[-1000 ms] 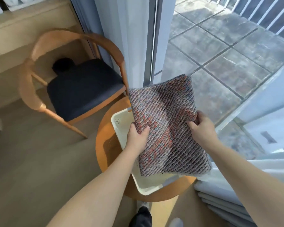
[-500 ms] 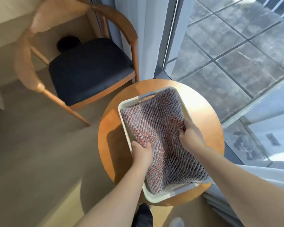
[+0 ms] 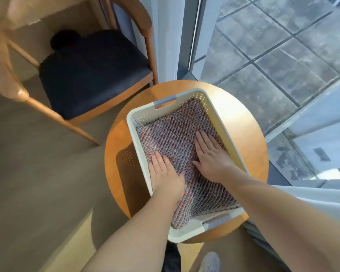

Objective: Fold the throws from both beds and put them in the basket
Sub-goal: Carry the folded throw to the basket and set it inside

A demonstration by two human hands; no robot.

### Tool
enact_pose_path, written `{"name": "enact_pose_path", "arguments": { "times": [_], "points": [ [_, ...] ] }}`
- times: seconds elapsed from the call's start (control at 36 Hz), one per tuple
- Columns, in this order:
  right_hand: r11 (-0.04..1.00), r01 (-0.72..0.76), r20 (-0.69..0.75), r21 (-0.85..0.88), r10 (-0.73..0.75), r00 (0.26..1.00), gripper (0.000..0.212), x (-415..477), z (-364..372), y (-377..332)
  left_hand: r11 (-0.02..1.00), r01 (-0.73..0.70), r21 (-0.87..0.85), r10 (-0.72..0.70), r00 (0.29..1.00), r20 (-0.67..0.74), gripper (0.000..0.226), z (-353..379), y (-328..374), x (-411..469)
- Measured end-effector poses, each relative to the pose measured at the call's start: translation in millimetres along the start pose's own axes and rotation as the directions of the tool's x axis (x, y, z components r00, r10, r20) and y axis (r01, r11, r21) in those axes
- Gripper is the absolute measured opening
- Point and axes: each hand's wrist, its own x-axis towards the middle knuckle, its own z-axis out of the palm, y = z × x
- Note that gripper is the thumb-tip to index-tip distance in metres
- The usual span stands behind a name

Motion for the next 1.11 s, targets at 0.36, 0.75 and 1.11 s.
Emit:
{"name": "enact_pose_path", "arguments": {
  "times": [0.36, 0.75, 1.11],
  "points": [
    [0.993, 0.115, 0.049, -0.011, -0.114, 0.992, 0.083, -47.5, 20.4, 8.5, 0.965, -0.224, 0.138, 0.226, 0.974, 0.002, 0.083, 26.8, 14.9, -36.6],
    [0.980, 0.189, 0.047, -0.069, -0.186, 0.981, 0.082, -58.9, 11.2, 12.4, 0.982, -0.179, 0.061, 0.176, 0.983, 0.052, 0.077, -4.0, 2.9, -48.3],
    [0.939, 0.316, -0.569, 0.137, -0.186, 0.801, 0.029, -193.9, -143.0, 14.1, 0.974, -0.119, -0.193, 0.035, 0.920, -0.391, 0.048, -130.5, -64.0, -232.3]
  ]
}}
